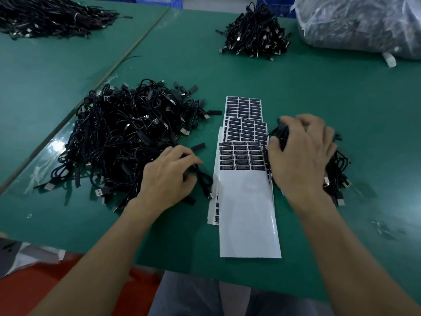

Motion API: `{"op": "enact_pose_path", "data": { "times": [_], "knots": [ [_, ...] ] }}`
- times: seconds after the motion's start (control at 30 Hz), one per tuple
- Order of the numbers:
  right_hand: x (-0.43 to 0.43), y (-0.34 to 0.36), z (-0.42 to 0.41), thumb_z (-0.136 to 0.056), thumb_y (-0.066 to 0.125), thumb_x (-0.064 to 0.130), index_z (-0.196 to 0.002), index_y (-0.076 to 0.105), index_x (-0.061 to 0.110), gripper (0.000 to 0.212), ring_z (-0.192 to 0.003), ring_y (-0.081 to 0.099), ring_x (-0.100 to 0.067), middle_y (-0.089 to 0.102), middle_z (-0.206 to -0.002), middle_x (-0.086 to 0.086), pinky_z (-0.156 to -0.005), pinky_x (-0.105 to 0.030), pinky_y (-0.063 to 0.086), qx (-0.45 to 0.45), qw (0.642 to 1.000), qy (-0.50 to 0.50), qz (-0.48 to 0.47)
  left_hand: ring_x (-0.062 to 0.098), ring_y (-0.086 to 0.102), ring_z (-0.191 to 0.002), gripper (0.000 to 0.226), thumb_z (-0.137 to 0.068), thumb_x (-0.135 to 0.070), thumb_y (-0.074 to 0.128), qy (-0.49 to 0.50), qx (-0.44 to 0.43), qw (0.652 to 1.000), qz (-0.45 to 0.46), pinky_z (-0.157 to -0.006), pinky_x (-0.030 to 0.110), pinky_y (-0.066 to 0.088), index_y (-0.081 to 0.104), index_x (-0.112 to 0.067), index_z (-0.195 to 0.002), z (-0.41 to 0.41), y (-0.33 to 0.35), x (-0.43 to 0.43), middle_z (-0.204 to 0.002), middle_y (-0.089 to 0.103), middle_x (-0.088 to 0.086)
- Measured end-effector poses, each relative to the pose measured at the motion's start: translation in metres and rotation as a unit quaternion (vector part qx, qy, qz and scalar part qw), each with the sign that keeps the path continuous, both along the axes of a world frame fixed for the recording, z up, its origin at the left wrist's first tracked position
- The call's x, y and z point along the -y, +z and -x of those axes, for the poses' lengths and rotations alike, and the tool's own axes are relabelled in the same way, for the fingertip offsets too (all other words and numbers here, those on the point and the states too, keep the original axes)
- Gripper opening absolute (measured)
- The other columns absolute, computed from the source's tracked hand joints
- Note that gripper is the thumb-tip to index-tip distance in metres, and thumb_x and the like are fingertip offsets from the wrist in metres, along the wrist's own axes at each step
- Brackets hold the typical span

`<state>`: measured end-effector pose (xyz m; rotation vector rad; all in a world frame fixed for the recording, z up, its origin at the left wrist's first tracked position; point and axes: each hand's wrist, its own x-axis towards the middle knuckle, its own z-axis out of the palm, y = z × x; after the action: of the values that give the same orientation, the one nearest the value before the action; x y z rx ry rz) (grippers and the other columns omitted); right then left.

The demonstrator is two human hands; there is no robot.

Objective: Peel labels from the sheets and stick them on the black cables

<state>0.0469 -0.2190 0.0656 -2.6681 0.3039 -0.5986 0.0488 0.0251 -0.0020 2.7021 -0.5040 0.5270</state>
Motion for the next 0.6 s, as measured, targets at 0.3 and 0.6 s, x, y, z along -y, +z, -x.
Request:
{"op": "enact_pose_path", "data": {
  "times": [0.3, 0.6],
  "knots": [
    [-0.03, -0.028, 0.009, -0.098, 0.056, 0.022, -0.122, 0.067, 0.016, 0.027, -0.103, 0.062, -0.02, 0.068, -0.114, -0.002, -0.092, -0.044, 0.053, -0.129, 0.968, 0.182, -0.118, 0.024, 0.05, -0.097, 0.019, -0.092, -0.033, 0.068, -0.066, -0.011, 0.994, -0.083, -0.08, 0.04, 0.046, 0.071, -0.03, -0.111, -0.005, -0.001, 0.0, -0.118, 0.058, -0.004],
    [-0.031, -0.041, 0.011, -0.102, 0.054, 0.03, -0.094, 0.071, 0.022, 0.02, -0.075, 0.06, 0.004, 0.066, -0.078, 0.018, -0.07, -0.01, 0.043, -0.142, 0.939, 0.21, -0.232, 0.027, 0.057, -0.079, 0.026, -0.103, -0.027, 0.051, -0.09, 0.114, 0.989, 0.025, -0.069, 0.039, 0.052, 0.07, -0.009, -0.103, -0.003, 0.007, 0.011, -0.096, 0.072, 0.002]
  ]
}}
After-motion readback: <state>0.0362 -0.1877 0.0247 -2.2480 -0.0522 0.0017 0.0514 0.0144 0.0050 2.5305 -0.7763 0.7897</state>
